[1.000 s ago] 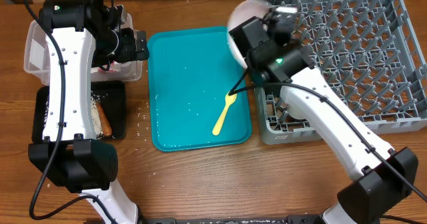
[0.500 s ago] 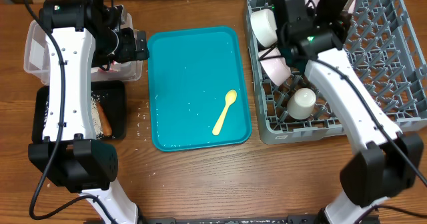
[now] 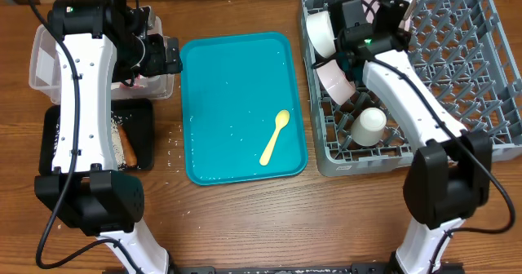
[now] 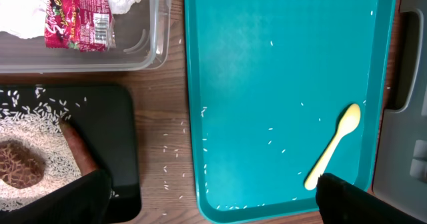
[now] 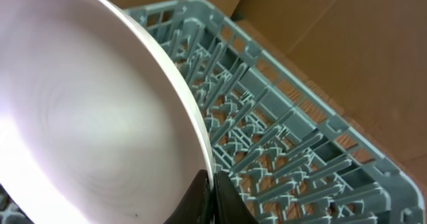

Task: Sort waste into correct bins and load items into the dishwasher
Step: 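Carry the plate right and stand it upright in the dish rack, then move the right gripper to the yellow spoon and grasp it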

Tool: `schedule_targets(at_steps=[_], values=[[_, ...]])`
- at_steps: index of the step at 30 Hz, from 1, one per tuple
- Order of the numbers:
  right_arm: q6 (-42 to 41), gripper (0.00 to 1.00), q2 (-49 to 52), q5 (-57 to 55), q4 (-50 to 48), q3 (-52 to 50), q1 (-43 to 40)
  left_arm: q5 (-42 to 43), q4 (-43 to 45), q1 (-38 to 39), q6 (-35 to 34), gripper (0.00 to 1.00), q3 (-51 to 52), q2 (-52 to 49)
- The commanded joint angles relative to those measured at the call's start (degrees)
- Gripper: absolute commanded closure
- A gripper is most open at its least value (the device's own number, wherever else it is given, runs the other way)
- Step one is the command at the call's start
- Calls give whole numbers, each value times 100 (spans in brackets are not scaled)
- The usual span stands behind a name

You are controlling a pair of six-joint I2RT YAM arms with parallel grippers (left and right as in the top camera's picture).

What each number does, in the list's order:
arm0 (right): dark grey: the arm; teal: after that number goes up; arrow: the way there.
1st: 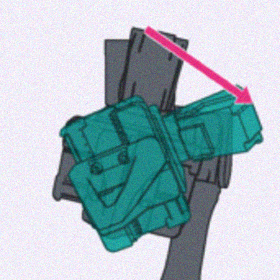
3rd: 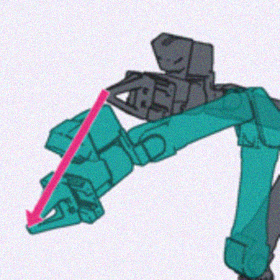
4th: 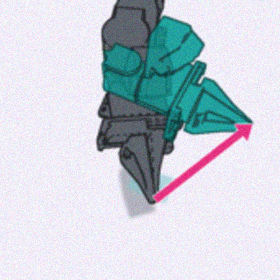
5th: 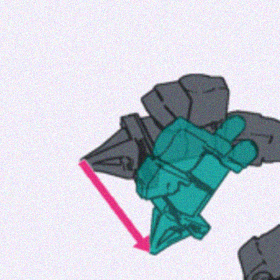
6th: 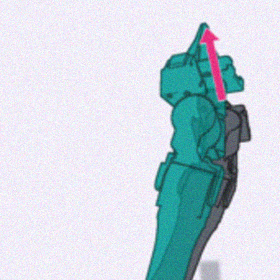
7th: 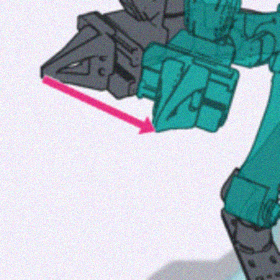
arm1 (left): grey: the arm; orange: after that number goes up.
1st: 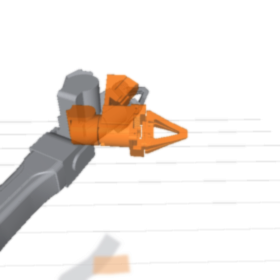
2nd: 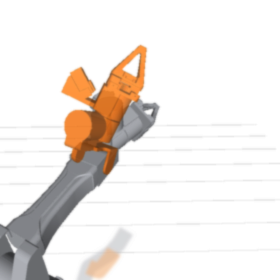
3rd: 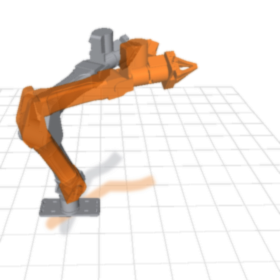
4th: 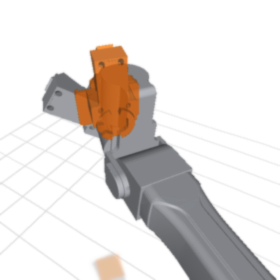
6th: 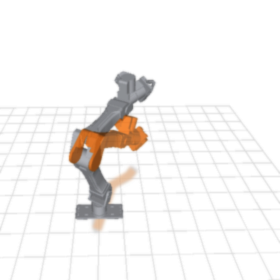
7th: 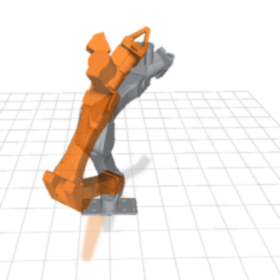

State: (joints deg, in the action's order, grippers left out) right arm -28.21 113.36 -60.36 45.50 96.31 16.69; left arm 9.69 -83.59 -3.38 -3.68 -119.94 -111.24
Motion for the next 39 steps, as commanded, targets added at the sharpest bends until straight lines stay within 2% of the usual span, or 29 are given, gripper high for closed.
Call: schedule_targets(at_steps=[1, 7, 8, 9, 10, 11, 12, 13, 15, 18, 20, 24, 26, 33, 39], values=[[17, 96, 190, 2, -42, 116, -9, 61, 2, 2, 70, 0, -17, -4], [17, 96, 262, -46, -120, 116, -42, 61, 2, 2, 70, 0, -17, -4], [20, 91, 262, -114, -120, 116, -42, 61, 2, 2, 70, 0, -17, -4], [17, 74, 262, -197, -114, 116, -42, 61, 2, 2, 70, 0, -17, -4], [17, 46, 260, -197, -109, 116, -42, 61, 2, 2, 70, 0, -17, -4], [17, 25, 227, -190, -79, 118, -42, 61, 2, 2, 70, 0, -17, -4], [15, 13, 179, -186, -24, 122, -17, 61, 2, 2, 70, 0, -17, -4], [17, 6, 109, -140, 35, 133, 9, 61, 2, 2, 70, 0, -17, -4], [17, 1, -131, 155, 223, 177, 96, 61, 2, 2, 70, 0, -17, -4], [20, 0, -575, 1071, 511, 289, 282, 61, 2, 2, 70, 0, -17, -4], [22, 1, -879, 2229, 739, 363, 446, 61, 2, 2, 70, 0, -17, -4], [11, 16, -1126, 4830, 935, 369, 809, 61, 2, 2, 70, 0, -17, -4], [-302, 21, -1071, 5648, 994, 258, 1110, 61, 2, 2, 70, 0, -17, -4], [-1611, 25, -551, 5368, 1123, -153, 2076, 61, 2, 2, 70, 0, -17, -4], [-2422, 30, 181, 5099, 1209, -225, 2251, 61, 2, 2, 70, 0, -17, -4]])
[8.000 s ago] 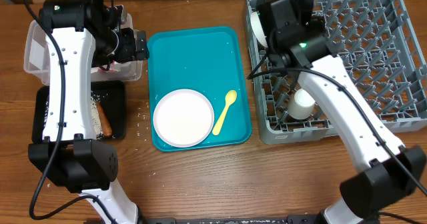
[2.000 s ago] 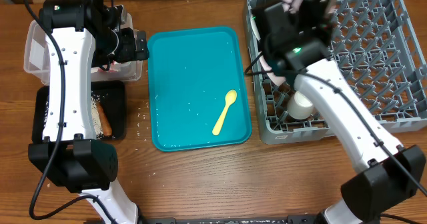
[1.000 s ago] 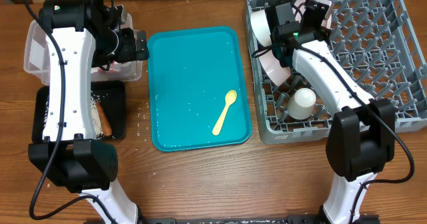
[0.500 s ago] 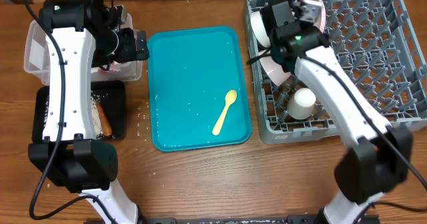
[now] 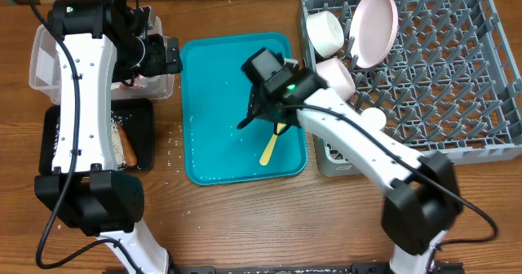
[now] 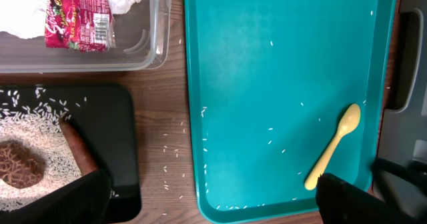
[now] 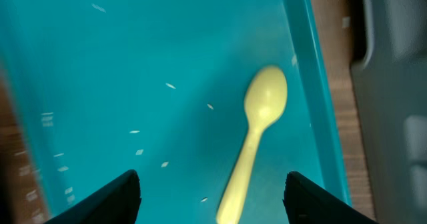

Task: Sort waste into correct bins and load items into the dishwasher
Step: 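Move the right gripper to the yellow spoon and grasp it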

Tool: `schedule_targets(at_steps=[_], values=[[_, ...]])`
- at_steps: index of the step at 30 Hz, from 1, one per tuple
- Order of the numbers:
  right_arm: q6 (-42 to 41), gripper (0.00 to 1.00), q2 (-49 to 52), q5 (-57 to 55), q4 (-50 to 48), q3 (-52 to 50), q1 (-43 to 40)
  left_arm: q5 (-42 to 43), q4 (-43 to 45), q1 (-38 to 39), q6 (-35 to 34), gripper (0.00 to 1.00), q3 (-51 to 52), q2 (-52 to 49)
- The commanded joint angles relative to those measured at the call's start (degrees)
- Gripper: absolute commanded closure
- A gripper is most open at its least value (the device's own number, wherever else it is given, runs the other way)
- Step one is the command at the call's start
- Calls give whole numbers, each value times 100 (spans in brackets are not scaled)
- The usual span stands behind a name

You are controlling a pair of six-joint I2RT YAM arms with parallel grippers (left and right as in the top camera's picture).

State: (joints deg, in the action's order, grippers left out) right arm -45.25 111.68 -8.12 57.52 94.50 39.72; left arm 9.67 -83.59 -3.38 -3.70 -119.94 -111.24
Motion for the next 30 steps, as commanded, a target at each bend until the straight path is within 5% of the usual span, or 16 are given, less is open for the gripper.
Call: schedule_targets(at_steps=[1, 15, 26, 30], values=[[-776, 30, 479, -122, 9, -44, -52, 63, 2, 2, 72, 0, -17, -4], [-1075, 36, 1491, 92, -142, -44, -291, 63, 2, 13, 72, 0, -17, -4], [-984, 89, 1869, 981, -568, -42, -660, 66, 2, 15, 72, 0, -17, -4], [-660, 96, 1864, 1200, -686, -35, -660, 63, 2, 17, 72, 0, -17, -4]])
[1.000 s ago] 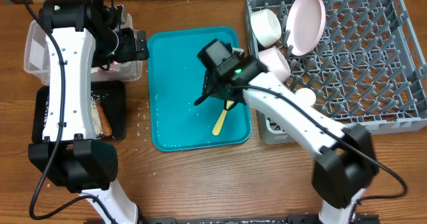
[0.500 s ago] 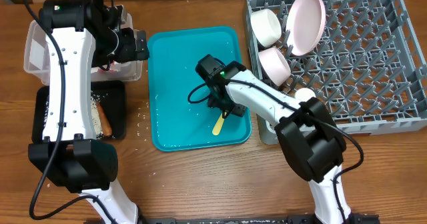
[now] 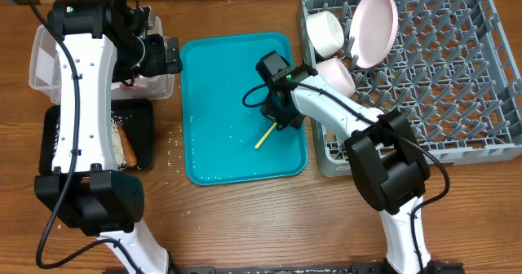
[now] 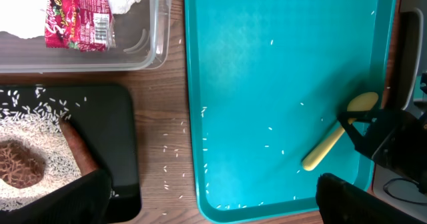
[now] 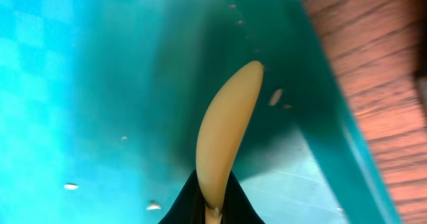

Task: Sort waste into correct bins and load items into the dishwasher
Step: 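Move the right gripper to the yellow spoon and grasp it, then carry the yellow spoon right and drop it into the dish rack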

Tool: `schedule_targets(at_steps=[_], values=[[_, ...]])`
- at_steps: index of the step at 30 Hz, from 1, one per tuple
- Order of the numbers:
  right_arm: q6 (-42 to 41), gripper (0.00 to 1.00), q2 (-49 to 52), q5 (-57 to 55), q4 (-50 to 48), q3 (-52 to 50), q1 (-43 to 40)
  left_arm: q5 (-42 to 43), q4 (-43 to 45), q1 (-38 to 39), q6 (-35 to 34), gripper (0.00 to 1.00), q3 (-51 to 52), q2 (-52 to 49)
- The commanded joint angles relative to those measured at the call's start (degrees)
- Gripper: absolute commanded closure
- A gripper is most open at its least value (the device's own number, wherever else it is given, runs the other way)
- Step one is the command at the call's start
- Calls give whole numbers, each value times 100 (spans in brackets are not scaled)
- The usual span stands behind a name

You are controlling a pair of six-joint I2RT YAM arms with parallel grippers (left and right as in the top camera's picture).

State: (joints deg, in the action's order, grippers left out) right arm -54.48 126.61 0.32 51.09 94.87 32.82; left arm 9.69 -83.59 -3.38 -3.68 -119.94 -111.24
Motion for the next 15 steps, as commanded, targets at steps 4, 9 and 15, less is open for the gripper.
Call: schedule_targets(at_steps=[4, 9, 15], values=[[428, 96, 369, 461, -85, -48, 31, 61, 2, 17, 70, 0, -17, -4], [1582, 96, 138, 955, 87, 367, 31, 61, 2, 17, 70, 0, -17, -4], [2693, 96, -748, 831, 1110, 1414, 17, 61, 2, 17, 70, 0, -17, -4]])
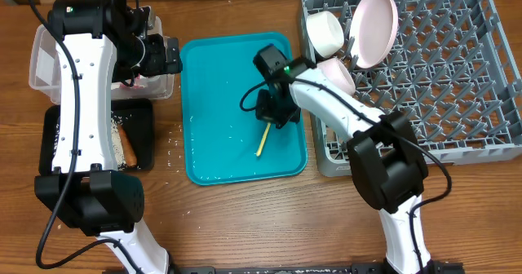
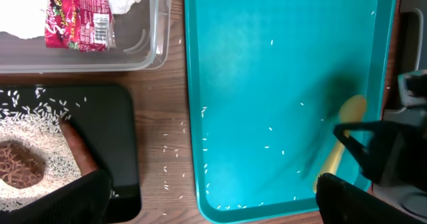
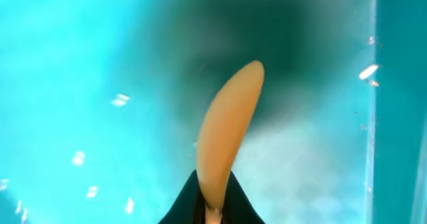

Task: Sort waste into correct bins and load items into the dishwasher
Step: 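Carry the yellow spoon right and drop it into the dish rack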

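Observation:
A yellow spoon [image 3: 227, 124] hangs bowl-down over the teal tray [image 1: 220, 78], which is dotted with rice grains. My right gripper [image 1: 273, 107] is shut on the spoon's handle, and the rest of the spoon [image 1: 263, 139] points toward the tray's front. Over the gap between the clear bin and the tray, my left gripper [image 2: 213, 204] stands open with nothing between its fingers [image 2: 73, 197]. The grey dish rack [image 1: 457, 78] at the right holds a pink plate [image 1: 373, 28], a white bowl [image 1: 325, 31] and a pink bowl [image 1: 336, 77].
A clear bin [image 1: 45, 58] at the far left holds a red wrapper [image 2: 77, 16] and crumpled white paper. In front of it a black tray [image 1: 143, 143] holds rice and food scraps. Loose rice grains lie on the wood between the black tray and the teal tray.
My right gripper, still shut on the spoon, sits slightly higher and further left over the tray. The spoon now hangs clear of the tray's right rim. The left arm has not moved.
My right gripper first held the pink plate at the rack. Then the plate stood in the rack and the gripper was open above the spoon lying on the tray. After that it was shut on the spoon at the tray, and now holds it raised.

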Tool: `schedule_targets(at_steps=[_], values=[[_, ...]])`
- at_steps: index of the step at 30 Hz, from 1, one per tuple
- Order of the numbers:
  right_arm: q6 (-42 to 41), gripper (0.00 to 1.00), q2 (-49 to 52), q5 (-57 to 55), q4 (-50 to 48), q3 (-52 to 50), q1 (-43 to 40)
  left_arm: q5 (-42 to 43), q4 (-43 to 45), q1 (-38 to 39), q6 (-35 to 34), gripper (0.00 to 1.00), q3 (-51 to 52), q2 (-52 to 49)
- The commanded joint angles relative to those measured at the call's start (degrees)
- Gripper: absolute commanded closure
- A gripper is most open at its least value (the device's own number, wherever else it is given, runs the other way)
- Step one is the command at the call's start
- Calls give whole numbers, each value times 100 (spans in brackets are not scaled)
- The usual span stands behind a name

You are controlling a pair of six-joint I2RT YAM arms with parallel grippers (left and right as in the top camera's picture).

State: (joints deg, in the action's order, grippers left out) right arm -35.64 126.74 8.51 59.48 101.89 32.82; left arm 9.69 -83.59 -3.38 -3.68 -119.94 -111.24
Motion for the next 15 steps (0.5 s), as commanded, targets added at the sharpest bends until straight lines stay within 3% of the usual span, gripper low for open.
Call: schedule_targets(at_steps=[1, 8, 15], values=[[807, 96, -920, -131, 474, 927, -7, 61, 2, 17, 70, 0, -17, -4], [426, 96, -2074, -907, 1104, 1550, -807, 61, 2, 17, 70, 0, -17, -4], [-1613, 96, -2218, -1976, 1910, 1349, -2194, 55, 7, 17, 70, 0, -17, -4]])
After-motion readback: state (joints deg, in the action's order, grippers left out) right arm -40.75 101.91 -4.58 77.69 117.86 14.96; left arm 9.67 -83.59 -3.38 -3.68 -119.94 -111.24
